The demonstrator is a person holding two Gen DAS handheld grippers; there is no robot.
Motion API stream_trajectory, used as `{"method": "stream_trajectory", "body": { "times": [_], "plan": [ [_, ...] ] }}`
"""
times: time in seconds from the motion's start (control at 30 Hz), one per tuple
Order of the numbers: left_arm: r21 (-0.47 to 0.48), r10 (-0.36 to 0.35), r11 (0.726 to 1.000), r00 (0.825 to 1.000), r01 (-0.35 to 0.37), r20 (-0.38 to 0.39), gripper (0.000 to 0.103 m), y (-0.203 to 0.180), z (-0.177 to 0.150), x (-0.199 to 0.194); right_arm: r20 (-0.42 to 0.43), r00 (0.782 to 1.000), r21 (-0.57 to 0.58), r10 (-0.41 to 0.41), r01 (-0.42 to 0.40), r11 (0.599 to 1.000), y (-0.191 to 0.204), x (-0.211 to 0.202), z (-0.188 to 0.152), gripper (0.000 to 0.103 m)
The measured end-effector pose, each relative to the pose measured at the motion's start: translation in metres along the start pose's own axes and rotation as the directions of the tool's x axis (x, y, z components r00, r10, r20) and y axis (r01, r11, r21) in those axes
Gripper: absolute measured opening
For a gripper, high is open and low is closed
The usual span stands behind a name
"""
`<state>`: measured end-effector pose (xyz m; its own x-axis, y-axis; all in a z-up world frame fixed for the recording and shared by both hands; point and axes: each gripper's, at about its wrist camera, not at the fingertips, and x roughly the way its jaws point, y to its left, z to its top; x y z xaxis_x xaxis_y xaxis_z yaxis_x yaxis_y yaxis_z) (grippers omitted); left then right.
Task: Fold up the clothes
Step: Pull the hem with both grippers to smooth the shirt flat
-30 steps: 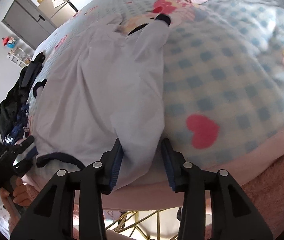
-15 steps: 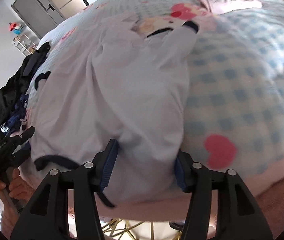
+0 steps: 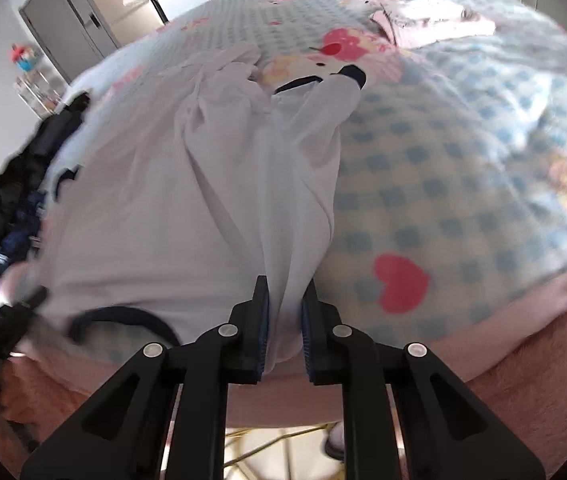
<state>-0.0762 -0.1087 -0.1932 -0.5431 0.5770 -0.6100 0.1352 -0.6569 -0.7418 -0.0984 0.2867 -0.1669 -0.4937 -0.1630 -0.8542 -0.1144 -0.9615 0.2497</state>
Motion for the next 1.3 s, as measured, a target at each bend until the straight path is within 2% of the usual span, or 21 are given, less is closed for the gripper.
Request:
{"method": "stream_trajectory", "body": {
  "times": [0.03,0.07,0.23,0.3,0.33,0.37,0.4,0.43,0.47,0.53,0.6,0.67,0.73,0.87,0.93,0.97,1.0,1.03,1.07,1.1,1.3],
  "plan": [
    [-0.023,-0.040,0.999,0.999,0.040,-0.010,0.034,0.003,0.000,0.001,-0.003,1.000,0.007,0.012,-0.012,1.000,-0.001,0.002,0.000,0.031],
    [-0.021,-0.059,0.998,0.998,0.059,-0.023,0.043,0.003,0.000,0.003,-0.006,1.000,0.013,0.023,-0.023,1.000,-0.002,0.005,0.000,0.033],
    [0.050,-0.006,0.999,1.000,0.008,-0.030,0.044,0.001,0.001,0.018,-0.019,0.996,0.047,0.082,-0.081,0.996,-0.008,0.017,0.001,0.042],
    [0.090,0.021,0.996,1.000,-0.021,-0.006,0.036,-0.005,0.005,0.019,-0.024,0.994,0.061,0.106,-0.104,0.993,-0.011,0.021,0.001,0.044],
    [0.111,0.036,0.993,0.999,-0.037,0.011,0.019,-0.009,0.007,0.018,-0.023,0.994,0.058,0.105,-0.104,0.993,-0.009,0.023,0.002,0.044],
    [0.130,0.048,0.990,0.998,-0.051,0.029,0.009,-0.013,0.008,0.017,-0.024,0.994,0.045,0.109,-0.108,0.993,-0.006,0.023,0.003,0.044],
    [0.142,0.041,0.989,0.998,-0.049,0.056,0.007,-0.018,0.009,0.011,-0.025,0.993,0.031,0.116,-0.115,0.993,-0.002,0.023,0.004,0.040],
    [0.154,0.032,0.987,0.996,-0.045,0.088,0.007,-0.022,0.010,0.003,-0.009,0.990,0.016,0.140,-0.140,0.990,0.001,0.016,0.005,0.022],
    [0.158,0.013,0.987,0.990,-0.036,0.143,0.007,-0.023,0.013,-0.012,0.013,0.985,0.000,0.170,-0.170,0.985,0.004,0.008,0.006,0.013],
    [0.155,0.006,0.987,0.981,-0.037,0.196,0.007,-0.026,0.016,-0.024,0.054,0.972,-0.034,0.230,-0.228,0.973,0.010,-0.008,0.007,0.013],
    [0.155,-0.001,0.988,0.984,-0.027,0.177,0.008,-0.023,0.022,-0.022,0.084,0.969,-0.021,0.234,-0.233,0.972,0.006,-0.014,0.007,0.014],
    [0.111,-0.020,0.994,0.995,0.009,0.101,0.015,-0.014,0.023,-0.007,0.111,0.967,-0.002,0.230,-0.231,0.973,0.000,-0.018,0.008,0.023],
    [0.056,-0.053,0.997,0.998,0.053,0.014,0.052,0.000,0.018,0.010,0.056,0.972,0.051,0.229,-0.232,0.971,-0.005,-0.001,0.002,0.034],
    [0.088,-0.044,0.995,0.999,0.044,0.003,0.052,-0.007,0.017,0.023,-0.020,0.980,0.085,0.198,-0.196,0.977,-0.006,0.029,-0.004,0.036],
    [0.112,-0.057,0.992,0.998,0.053,0.030,0.044,-0.016,0.022,0.023,-0.025,0.989,0.037,0.147,-0.146,0.989,0.004,0.034,-0.002,0.037],
    [0.125,-0.046,0.991,0.998,0.041,0.044,0.035,-0.020,0.022,0.022,-0.029,0.992,0.016,0.122,-0.122,0.992,0.009,0.034,0.000,0.037],
    [0.139,-0.036,0.990,0.998,0.028,0.059,0.015,-0.025,0.022,0.021,-0.028,0.995,-0.009,0.099,-0.099,0.995,0.014,0.033,0.002,0.036],
    [0.151,-0.025,0.988,0.997,0.014,0.074,0.009,-0.029,0.022,0.019,-0.020,0.996,-0.032,0.086,-0.086,0.996,0.017,0.030,0.003,0.031],
    [0.157,-0.010,0.988,0.996,-0.004,0.091,0.009,-0.031,0.020,0.017,-0.009,0.997,-0.054,0.076,-0.077,0.996,0.020,0.026,0.004,0.019],
    [0.163,0.005,0.986,0.994,-0.023,0.108,0.008,-0.033,0.018,0.014,0.004,0.997,-0.068,0.074,-0.073,0.995,0.022,0.021,0.004,0.017],
    [0.133,0.065,0.987,0.980,-0.091,0.188,0.005,-0.014,0.015,-0.015,0.040,0.998,0.020,0.055,-0.056,0.998,-0.009,-0.004,-0.006,0.017]
  ]
}}
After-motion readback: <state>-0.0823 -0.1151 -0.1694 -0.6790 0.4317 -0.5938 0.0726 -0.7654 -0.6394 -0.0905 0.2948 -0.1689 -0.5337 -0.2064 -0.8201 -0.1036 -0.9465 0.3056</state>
